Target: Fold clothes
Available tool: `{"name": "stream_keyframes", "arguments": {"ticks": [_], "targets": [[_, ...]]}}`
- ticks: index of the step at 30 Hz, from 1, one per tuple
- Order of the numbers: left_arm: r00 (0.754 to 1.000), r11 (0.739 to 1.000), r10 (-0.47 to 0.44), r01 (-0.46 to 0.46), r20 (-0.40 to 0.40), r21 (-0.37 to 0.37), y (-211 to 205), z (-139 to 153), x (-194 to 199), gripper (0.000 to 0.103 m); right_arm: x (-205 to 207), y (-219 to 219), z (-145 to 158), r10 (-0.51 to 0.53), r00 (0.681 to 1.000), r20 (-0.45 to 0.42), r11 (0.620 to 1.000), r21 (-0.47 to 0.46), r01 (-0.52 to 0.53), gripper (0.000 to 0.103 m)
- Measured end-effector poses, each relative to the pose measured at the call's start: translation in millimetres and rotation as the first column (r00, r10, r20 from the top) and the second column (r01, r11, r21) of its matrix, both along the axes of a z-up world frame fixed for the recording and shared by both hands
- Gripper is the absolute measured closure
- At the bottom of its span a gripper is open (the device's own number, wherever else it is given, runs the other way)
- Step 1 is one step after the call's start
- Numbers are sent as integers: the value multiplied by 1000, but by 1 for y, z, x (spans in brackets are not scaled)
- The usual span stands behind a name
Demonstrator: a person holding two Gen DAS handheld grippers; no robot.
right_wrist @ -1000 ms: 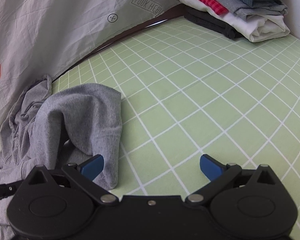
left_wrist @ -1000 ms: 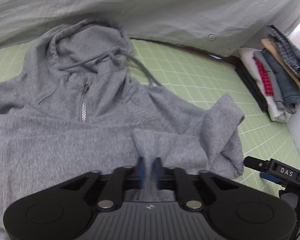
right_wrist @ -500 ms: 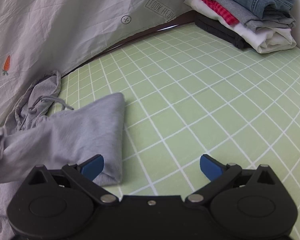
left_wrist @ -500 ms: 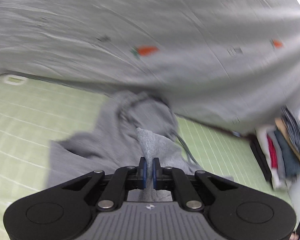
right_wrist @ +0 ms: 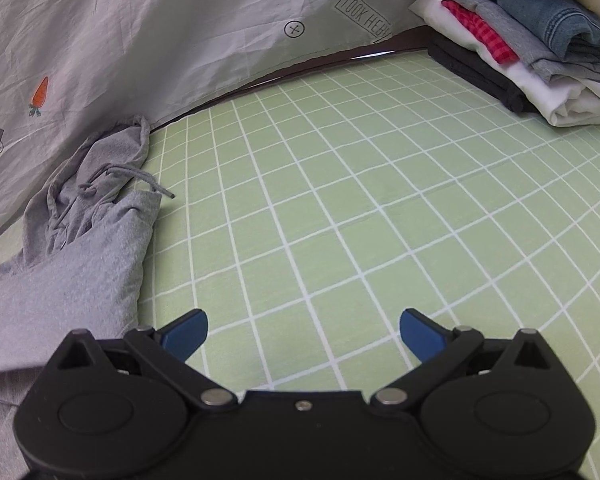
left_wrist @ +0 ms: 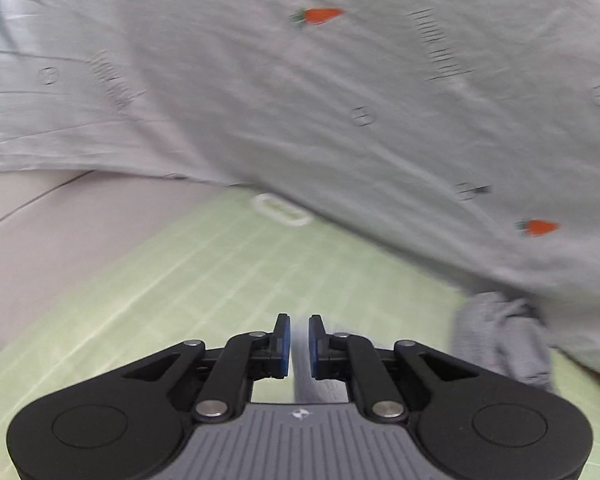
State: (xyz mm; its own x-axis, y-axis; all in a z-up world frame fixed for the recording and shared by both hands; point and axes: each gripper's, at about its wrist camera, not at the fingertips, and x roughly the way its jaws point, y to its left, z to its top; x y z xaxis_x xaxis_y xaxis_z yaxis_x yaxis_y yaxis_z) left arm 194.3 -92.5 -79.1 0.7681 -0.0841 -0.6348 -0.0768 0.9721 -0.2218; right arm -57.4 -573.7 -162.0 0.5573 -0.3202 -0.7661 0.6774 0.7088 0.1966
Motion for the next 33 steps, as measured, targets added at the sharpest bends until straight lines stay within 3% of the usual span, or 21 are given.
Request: {"name": "stream_keyframes", "arguments": {"ticks": [3, 6, 12, 15, 19, 25, 33], "targets": [[1000, 1000, -2, 3, -28, 6, 2, -11, -5, 76, 2, 4, 0, 21, 1000, -9, 1000, -9, -21, 0], [993, 994, -104, 105, -61, 9, -14, -24, -12, 71, 5, 7, -1, 38, 999, -20, 999, -13, -38, 0], [943, 948, -295, 309, -153, 77, -58, -56, -22, 46, 12, 10, -5, 78, 996, -53, 997, -11, -79, 0], [922, 933, -329, 351, -204, 81, -71, -73, -23, 42, 14, 11, -7, 95, 993, -70, 995, -4, -96, 0], [926, 940, -302, 329, -228, 91, -72, -85, -21, 33, 16, 12, -11, 103, 990, -97, 995, 4, -104, 0], [941, 962, -269, 271, -206, -16, -53, -90, -15, 33, 19, 15, -13, 119, 984, -132, 993, -5, -121, 0], [948, 964, -265, 260, -177, -49, -37, -93, -16, 54, 27, 23, -15, 153, 972, -179, 986, -35, -162, 0]]}}
